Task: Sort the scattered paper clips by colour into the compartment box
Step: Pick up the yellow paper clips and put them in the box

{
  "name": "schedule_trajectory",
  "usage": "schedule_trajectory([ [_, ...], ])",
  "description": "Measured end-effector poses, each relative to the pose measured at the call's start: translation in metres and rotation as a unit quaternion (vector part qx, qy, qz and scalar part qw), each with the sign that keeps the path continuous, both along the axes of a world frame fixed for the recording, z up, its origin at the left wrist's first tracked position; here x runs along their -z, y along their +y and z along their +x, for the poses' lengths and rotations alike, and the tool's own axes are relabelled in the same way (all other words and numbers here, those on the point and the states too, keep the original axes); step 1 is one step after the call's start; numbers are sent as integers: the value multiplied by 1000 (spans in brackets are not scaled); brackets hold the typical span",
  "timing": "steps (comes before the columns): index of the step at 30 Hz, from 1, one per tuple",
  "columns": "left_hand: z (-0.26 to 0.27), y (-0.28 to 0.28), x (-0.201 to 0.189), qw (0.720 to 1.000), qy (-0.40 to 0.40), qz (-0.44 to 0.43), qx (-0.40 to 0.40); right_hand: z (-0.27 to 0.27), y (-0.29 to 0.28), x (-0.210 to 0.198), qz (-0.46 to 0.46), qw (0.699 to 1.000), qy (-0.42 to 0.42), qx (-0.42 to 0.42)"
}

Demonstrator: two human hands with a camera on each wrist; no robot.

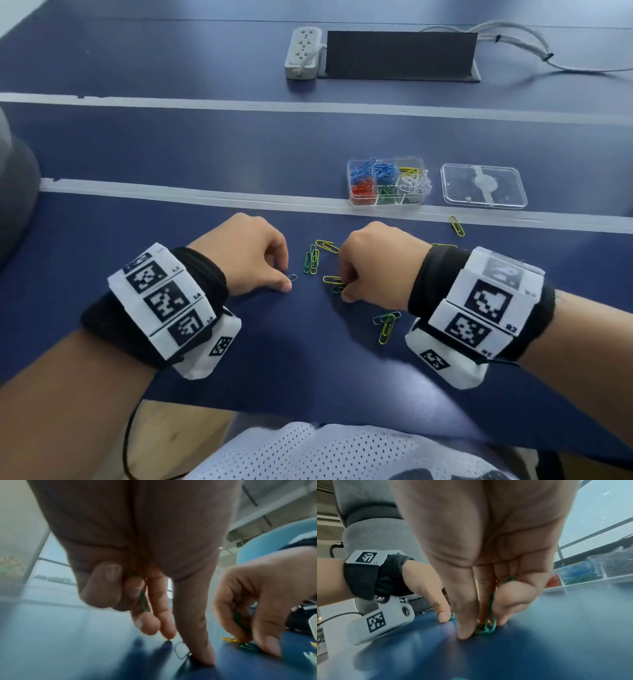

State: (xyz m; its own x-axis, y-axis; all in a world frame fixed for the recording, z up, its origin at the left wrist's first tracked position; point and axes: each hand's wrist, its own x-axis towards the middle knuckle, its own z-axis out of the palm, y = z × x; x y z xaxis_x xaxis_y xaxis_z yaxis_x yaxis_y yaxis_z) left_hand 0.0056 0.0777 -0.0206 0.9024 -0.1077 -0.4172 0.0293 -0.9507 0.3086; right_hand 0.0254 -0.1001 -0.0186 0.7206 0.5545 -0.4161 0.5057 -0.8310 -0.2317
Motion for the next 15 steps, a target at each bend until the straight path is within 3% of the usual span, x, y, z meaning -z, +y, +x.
schedule_trajectory([
  [7, -3, -14, -6, 998, 8, 26, 48, -7, 3, 0, -5, 998, -32, -55],
  [15, -2, -13, -7, 997, 38, -30, 52, -7, -2, -6, -2, 997, -37, -62],
])
